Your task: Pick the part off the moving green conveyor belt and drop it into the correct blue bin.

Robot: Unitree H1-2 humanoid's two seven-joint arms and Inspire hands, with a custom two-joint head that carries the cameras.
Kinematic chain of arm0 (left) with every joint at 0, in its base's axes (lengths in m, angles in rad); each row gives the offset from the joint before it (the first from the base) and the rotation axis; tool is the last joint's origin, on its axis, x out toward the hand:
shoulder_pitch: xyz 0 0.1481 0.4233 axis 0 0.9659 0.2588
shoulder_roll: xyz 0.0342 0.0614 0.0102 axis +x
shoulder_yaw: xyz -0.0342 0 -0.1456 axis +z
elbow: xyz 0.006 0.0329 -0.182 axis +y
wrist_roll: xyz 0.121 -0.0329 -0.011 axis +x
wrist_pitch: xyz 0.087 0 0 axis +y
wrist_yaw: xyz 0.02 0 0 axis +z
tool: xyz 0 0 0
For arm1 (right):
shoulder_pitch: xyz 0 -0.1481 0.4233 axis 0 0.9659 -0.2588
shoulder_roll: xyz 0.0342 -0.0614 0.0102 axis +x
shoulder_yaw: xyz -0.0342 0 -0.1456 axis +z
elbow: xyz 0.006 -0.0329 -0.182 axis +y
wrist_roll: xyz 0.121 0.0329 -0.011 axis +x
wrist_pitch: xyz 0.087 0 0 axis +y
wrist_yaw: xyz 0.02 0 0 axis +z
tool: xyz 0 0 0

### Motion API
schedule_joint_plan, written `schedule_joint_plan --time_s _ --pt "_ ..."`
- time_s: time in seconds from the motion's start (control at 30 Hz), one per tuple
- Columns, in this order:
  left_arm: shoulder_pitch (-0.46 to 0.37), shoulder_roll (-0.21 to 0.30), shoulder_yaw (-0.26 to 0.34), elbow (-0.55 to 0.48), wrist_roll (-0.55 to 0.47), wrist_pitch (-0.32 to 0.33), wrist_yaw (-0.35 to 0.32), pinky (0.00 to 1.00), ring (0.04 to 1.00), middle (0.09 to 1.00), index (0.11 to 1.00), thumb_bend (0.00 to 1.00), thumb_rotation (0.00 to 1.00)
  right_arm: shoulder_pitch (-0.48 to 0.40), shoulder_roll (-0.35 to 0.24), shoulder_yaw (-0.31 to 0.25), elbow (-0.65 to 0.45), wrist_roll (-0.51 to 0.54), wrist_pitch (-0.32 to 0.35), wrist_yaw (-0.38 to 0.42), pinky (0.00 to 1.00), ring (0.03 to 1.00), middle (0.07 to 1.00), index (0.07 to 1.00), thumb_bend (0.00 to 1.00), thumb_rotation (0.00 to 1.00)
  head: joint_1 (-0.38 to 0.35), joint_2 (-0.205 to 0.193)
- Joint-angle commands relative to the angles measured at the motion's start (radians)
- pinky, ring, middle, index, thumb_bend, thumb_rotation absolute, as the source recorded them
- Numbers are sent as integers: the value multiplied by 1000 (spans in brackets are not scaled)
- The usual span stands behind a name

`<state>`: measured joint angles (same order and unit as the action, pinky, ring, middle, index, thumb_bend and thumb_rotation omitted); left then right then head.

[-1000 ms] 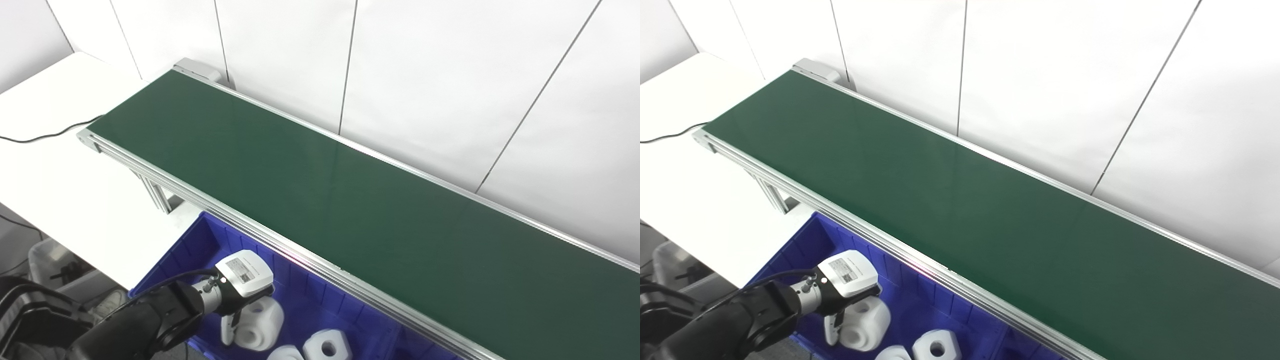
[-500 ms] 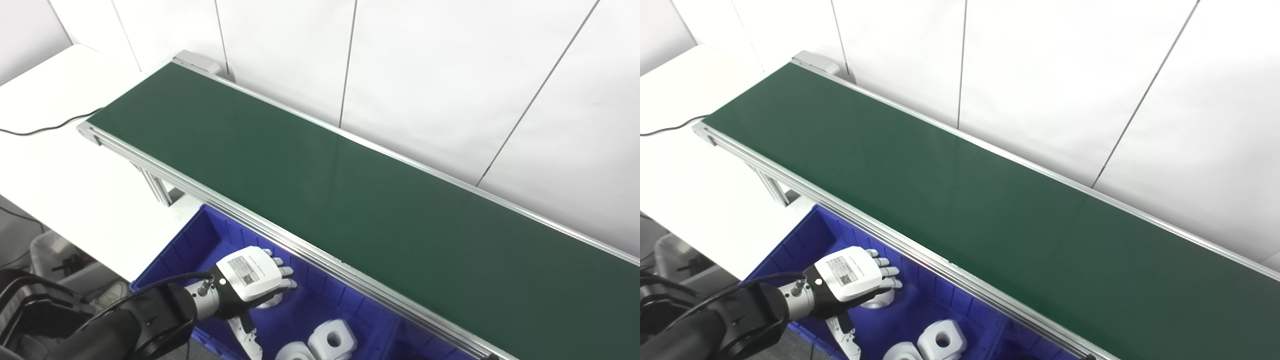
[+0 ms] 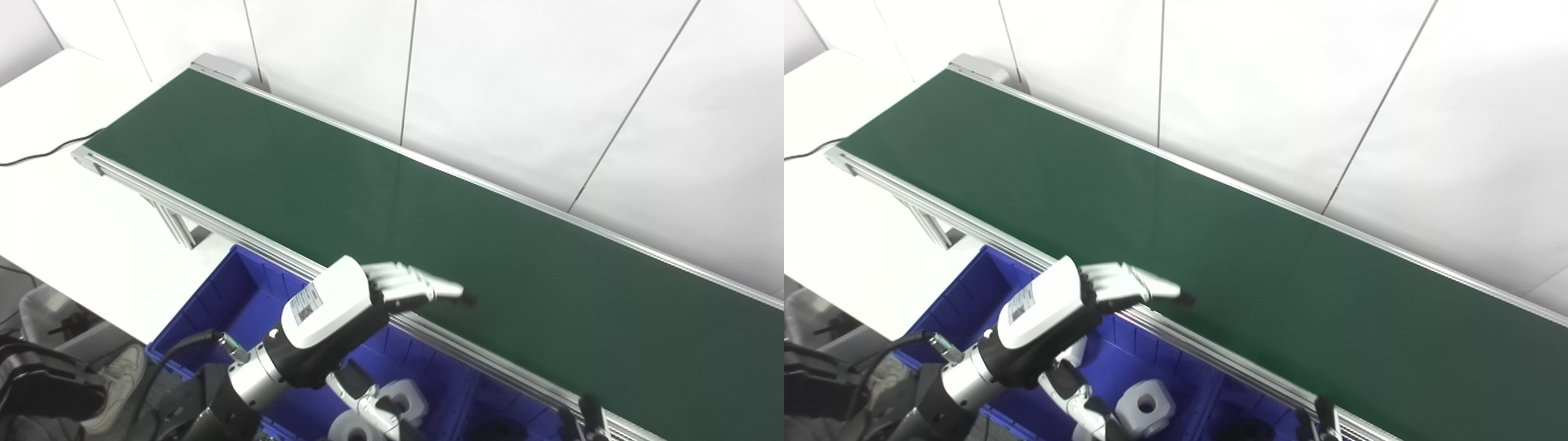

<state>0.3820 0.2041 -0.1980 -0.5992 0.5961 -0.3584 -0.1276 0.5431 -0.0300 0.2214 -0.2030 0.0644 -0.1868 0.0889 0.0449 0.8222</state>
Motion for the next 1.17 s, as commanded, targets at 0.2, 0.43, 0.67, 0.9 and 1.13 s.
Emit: schedule_joint_plan --time_s 0.2,0.43,0.67,0.9,1.13 --pt "-53 -57 -4 80 -155 7 17 814 940 983 999 993 868 -5 87 9 -63 -141 -135 -80 885 896 951 966 945 981 -306 -24" --pt "-118 -14 21 74 -432 47 -11 999 1000 1000 1000 970 808 33 169 7 -186 -226 -229 -158 909 913 976 1000 949 997 -434 -56" --pt "-151 -34 31 52 -554 39 -18 997 1000 1000 1000 926 792 39 181 21 -309 -400 -282 -236 907 936 984 1000 971 1000 -477 -115" --pt "-188 -30 58 25 -589 84 -31 1000 1000 1000 1000 1000 841 25 165 36 -368 -551 -282 -324 903 933 978 1000 987 1000 -465 -86" --pt "-231 -96 67 55 -553 40 -10 1000 1000 1000 1000 1000 858 -1 142 38 -408 -539 -255 -279 991 983 1000 1000 991 972 -468 -39"
